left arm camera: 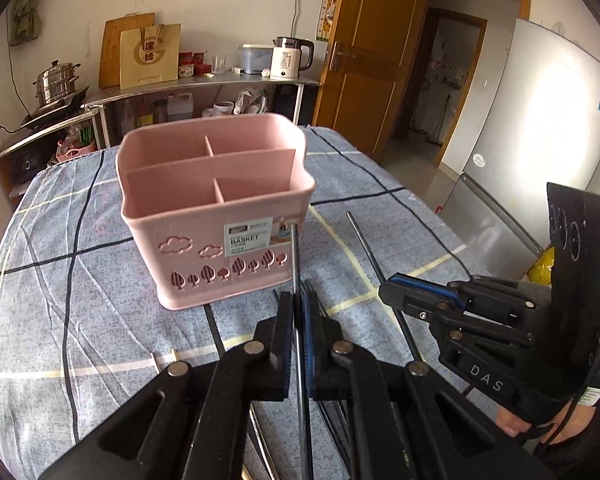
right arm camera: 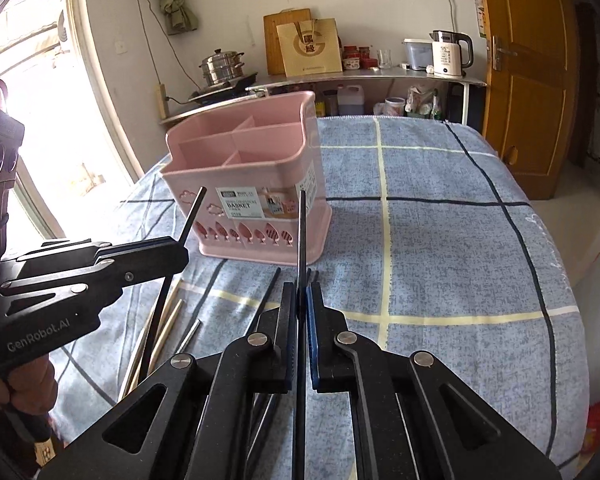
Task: Organize utensils
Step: 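Lift the black chopsticks upright in both grippers and carry them over the pink basket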
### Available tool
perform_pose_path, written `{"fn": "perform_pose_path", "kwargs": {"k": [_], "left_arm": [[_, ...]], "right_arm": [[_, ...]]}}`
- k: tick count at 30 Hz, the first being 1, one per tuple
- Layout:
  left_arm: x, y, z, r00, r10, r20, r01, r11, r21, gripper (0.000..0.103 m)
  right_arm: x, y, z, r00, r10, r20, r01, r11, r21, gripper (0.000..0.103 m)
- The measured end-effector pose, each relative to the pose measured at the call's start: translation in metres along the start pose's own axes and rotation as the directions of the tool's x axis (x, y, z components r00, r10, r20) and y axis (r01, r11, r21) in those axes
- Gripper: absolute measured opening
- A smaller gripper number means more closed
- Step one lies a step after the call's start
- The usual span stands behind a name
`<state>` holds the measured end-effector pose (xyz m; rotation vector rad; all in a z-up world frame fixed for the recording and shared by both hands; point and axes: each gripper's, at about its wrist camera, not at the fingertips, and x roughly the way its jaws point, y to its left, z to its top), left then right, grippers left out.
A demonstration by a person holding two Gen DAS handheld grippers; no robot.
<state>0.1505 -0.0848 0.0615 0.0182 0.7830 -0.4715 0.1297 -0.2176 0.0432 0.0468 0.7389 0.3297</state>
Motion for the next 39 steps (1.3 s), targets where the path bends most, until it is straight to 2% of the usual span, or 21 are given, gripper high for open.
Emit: {"fn": "perform_pose_path", "kwargs": {"k": [3,5,11,18,27,34,39], "left_arm": [[-0.022,-0.002,0.008,0.999,-0.014,0.043,0.013,1.000,0.005,0.005],[-0.050,0.008,0.004,0.997,-0.023,0.072,0.022,1.000,0.009,0.005],[-0.084,0.009,0.009,0.990,-0.029,0.136,0.025,0.999,0.031,0.005],[-0.097,0.018,0.028,0.984,-0.027,0.173,0.023,0.999,0.028,0.005],[-0.121,0.042,0.085,0.971,-0.024,0.240,0.024,1.000,0.002,0.005],[-0.136,0.068,0.124,0.945,0.030,0.326,-0.020,0.999,-0.032,0.005],[-0.123,0.089,0.133,0.946,0.061,0.318,-0.041,0.997,-0.068,0.005]], "right_arm": [[-0.017,0.004,0.008,0.999,0.014,0.046,-0.014,1.000,-0.009,0.005],[-0.028,0.007,0.010,0.997,0.024,0.073,-0.023,1.000,-0.015,0.005],[-0.049,0.011,0.022,0.990,0.036,0.133,-0.032,0.999,-0.030,0.005],[-0.063,0.015,0.044,0.981,0.051,0.188,-0.042,0.998,-0.051,0.005],[-0.071,0.032,0.100,0.955,0.086,0.284,-0.059,0.993,-0.104,0.005],[-0.058,0.044,0.140,0.932,0.124,0.341,-0.097,0.991,-0.096,0.005],[-0.037,0.048,0.154,0.924,0.139,0.357,-0.122,0.990,-0.072,0.005]]}}
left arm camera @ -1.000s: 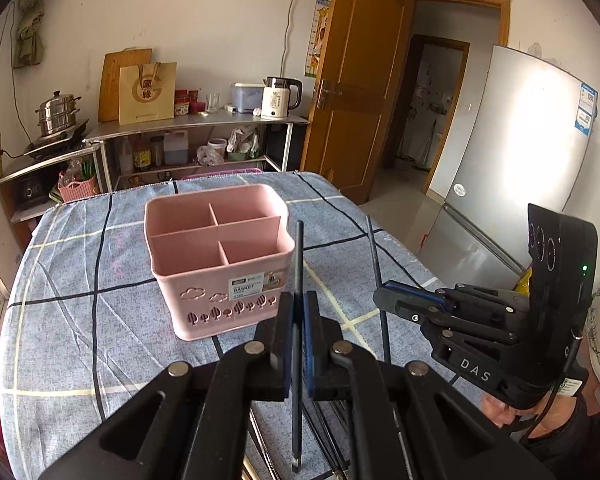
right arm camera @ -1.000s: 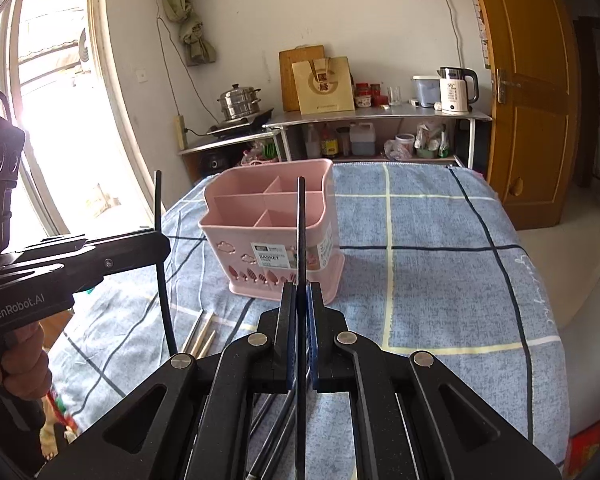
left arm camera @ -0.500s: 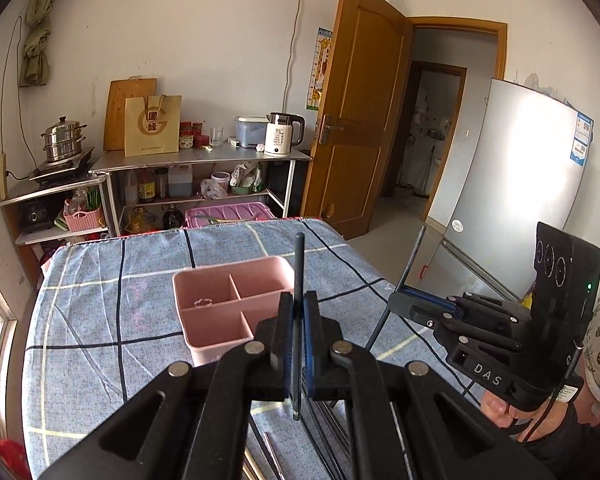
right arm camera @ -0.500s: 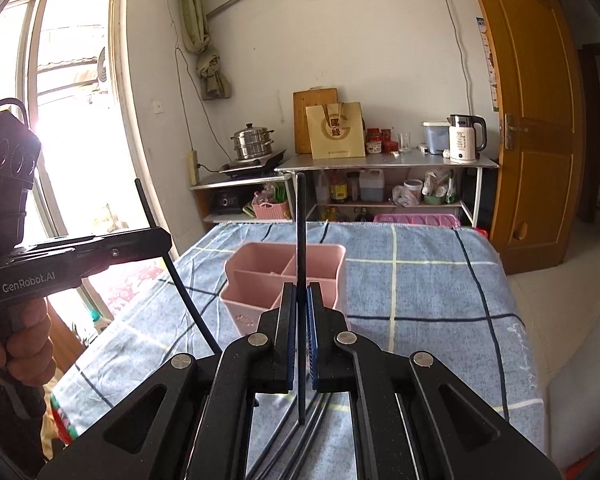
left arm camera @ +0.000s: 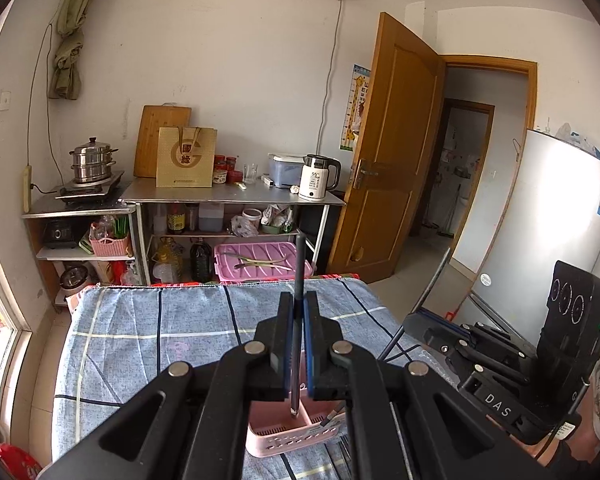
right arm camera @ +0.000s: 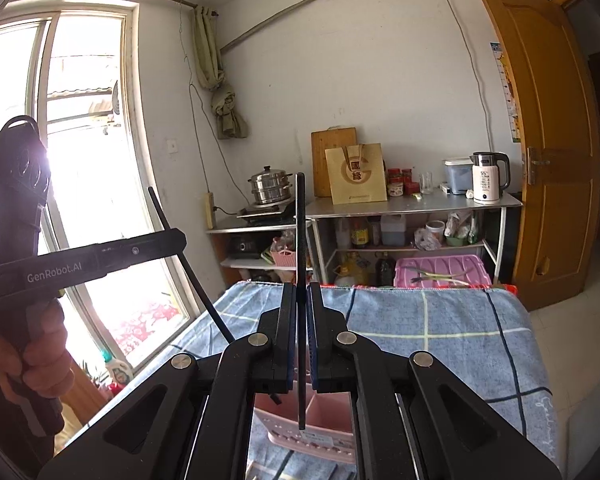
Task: Organize utensils
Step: 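Lift the black chopsticks upright in both grippers and carry them over the pink basket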
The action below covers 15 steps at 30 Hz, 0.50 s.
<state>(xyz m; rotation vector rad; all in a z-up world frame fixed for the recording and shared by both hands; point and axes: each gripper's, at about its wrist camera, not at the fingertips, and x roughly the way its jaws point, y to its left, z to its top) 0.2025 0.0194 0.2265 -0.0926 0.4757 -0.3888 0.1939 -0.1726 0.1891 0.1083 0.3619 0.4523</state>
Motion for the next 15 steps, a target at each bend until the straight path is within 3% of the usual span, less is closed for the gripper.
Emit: {"fn": "perform_pose_path", "kwargs": {"k": [15], "left_arm": [[0.067,0.036,-0.053,0.986,0.020,-0.164,-0.032,0.997,-0.074,0.005]], "right_arm": [[0.062,-0.013,-0.045,0.984,0.017,-0.177,-0.009,0.999,0.050,0.005]]}}
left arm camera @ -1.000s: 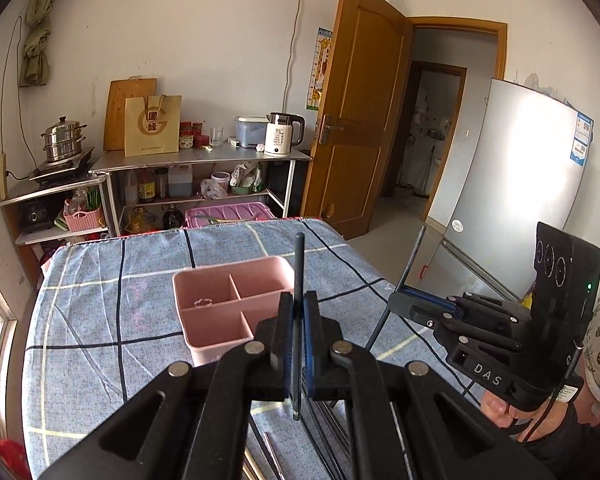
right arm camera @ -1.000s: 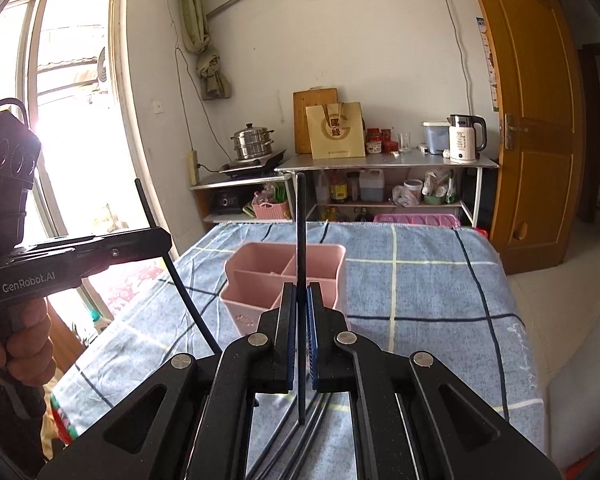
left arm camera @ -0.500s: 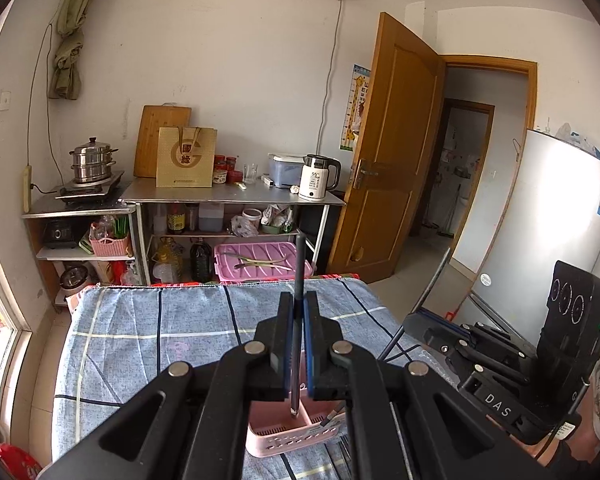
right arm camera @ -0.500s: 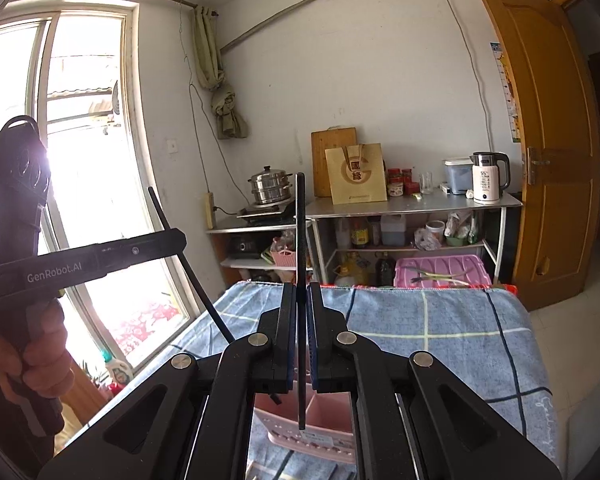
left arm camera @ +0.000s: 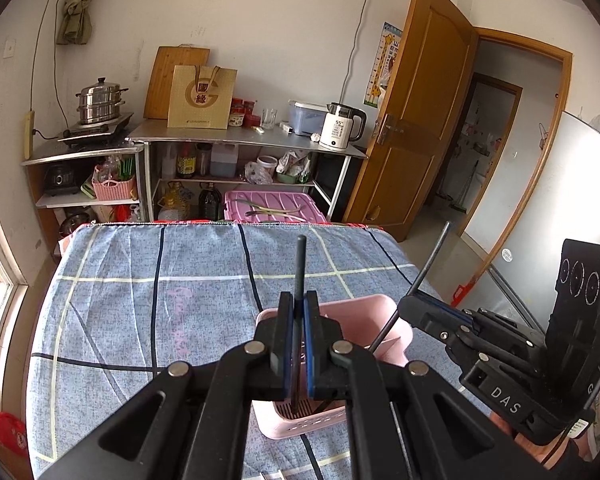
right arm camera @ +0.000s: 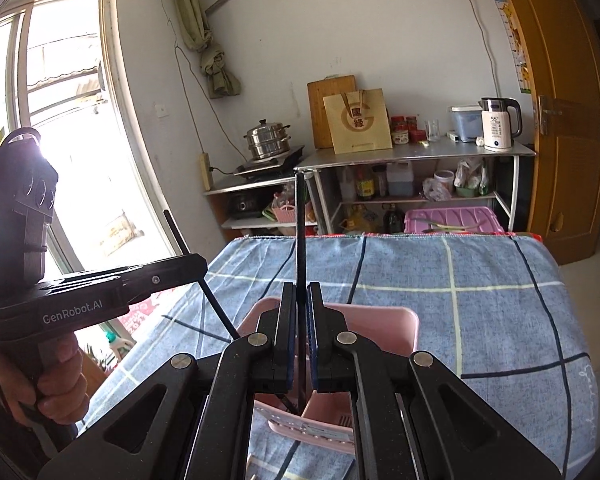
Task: Organize utensils
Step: 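Lift the black chopsticks upright in both grippers and carry them over the pink basket, then lower the chopsticks into the basket compartments and open both grippers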
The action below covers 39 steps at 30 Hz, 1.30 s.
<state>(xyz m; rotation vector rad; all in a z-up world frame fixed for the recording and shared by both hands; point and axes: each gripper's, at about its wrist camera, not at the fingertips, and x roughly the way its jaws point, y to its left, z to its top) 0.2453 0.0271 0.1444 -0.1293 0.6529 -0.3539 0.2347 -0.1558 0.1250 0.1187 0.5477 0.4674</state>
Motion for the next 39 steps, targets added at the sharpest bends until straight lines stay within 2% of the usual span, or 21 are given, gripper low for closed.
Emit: {"fn": "perform_pose_path", "kwargs": {"k": [4,6,8,10,16,22,29,39], "left_arm": [[-0.001,0.004,-0.003,1.000,0.016,0.011,-0.016,1.000,-0.013,0.008],[-0.006,0.004,-0.003,0.999,0.026,0.025,-0.026,1.000,-0.013,0.012],[-0.012,0.003,-0.003,0.998,0.037,0.046,-0.037,0.999,-0.004,0.023],[-0.019,0.001,-0.003,0.997,0.045,0.063,-0.045,0.999,0.000,0.027],[-0.047,-0.003,-0.011,0.989,0.075,0.127,-0.075,0.997,-0.002,0.028],[-0.073,-0.021,-0.039,0.986,0.049,0.159,-0.053,0.998,0.023,0.031],[-0.073,-0.046,-0.087,0.995,-0.006,0.102,0.001,0.999,0.052,0.031],[-0.047,-0.065,-0.142,0.998,-0.052,-0.023,0.053,0.998,0.042,0.031]], "right_arm": [[0.001,0.000,-0.003,1.000,-0.003,-0.012,0.003,1.000,-0.008,0.006],[-0.004,0.000,-0.003,1.000,-0.004,-0.003,0.004,1.000,-0.014,0.008],[-0.009,0.000,-0.002,1.000,-0.010,0.009,0.010,1.000,-0.018,0.013],[-0.016,0.000,-0.001,1.000,-0.015,0.020,0.015,1.000,-0.020,0.013],[-0.048,0.000,-0.009,0.997,-0.036,0.066,0.038,0.999,-0.029,0.014],[-0.081,-0.005,-0.034,0.994,-0.065,0.082,0.068,0.997,-0.034,0.014],[-0.094,-0.017,-0.073,0.996,-0.088,0.013,0.088,0.996,0.004,0.014],[-0.095,-0.026,-0.121,0.992,-0.103,-0.080,0.105,0.994,0.030,0.014]]}}
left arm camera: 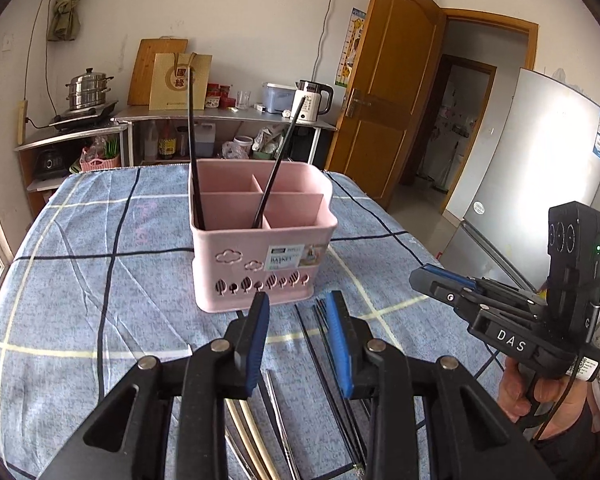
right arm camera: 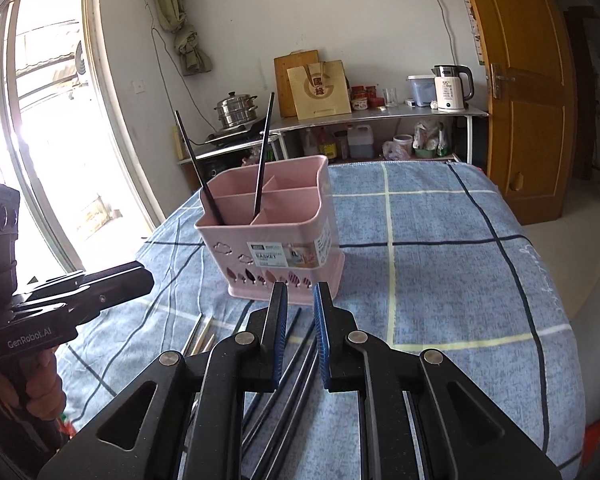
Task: Organize utensils
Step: 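Lower the chopsticks into the basket compartments and open both grippers, then move both grippers back down to the remaining black chopsticks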
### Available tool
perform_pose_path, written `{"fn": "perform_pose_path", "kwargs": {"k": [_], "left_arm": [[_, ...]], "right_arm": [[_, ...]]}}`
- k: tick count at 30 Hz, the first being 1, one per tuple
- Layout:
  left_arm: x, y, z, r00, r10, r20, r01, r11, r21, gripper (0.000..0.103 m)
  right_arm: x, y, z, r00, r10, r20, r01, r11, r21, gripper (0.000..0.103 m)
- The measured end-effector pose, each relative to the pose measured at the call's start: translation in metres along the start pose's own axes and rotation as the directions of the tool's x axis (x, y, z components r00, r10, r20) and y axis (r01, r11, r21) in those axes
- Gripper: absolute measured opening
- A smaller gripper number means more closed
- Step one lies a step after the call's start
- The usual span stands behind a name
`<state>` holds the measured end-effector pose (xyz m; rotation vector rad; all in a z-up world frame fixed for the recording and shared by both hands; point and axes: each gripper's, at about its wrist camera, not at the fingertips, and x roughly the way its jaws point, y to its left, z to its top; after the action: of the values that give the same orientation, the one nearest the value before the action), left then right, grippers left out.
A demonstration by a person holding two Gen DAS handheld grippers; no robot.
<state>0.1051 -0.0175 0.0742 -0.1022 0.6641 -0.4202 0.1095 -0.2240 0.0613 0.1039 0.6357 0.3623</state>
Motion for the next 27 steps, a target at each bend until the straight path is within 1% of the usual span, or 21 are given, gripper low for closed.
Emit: {"fn": "perform_pose_path", "kwargs": {"k": [7,12,18,21,27], "left_arm": [[0.021,-0.001,-0.021,0.997,-0.010,-0.071,0.009,1.000,-0.018,0.031],[0.039,0.002,-0.032,0.992,-0.015,-0.123,0.010,0.999,-0.038,0.031],[0.070,0.001,-0.039,0.978,-0.015,-0.208,0.006,0.999,-0.042,0.031],[0.082,0.000,-0.041,0.971,-0.010,-0.237,0.000,0.999,-0.043,0.031],[0.101,-0.004,-0.043,0.959,0.000,-0.285,-0.010,0.999,-0.034,0.031]], "right_arm": [[0.020,-0.005,-0.020,0.997,-0.004,-0.076,0.006,1.000,0.022,0.014],[0.040,-0.009,-0.032,0.989,-0.016,-0.144,0.021,0.999,0.032,0.014],[0.063,-0.010,-0.043,0.977,-0.025,-0.214,0.033,0.999,0.031,0.014],[0.072,-0.010,-0.048,0.969,-0.036,-0.245,0.045,0.999,0.030,0.014],[0.083,-0.011,-0.050,0.961,-0.055,-0.271,0.061,0.998,0.013,0.014]]}}
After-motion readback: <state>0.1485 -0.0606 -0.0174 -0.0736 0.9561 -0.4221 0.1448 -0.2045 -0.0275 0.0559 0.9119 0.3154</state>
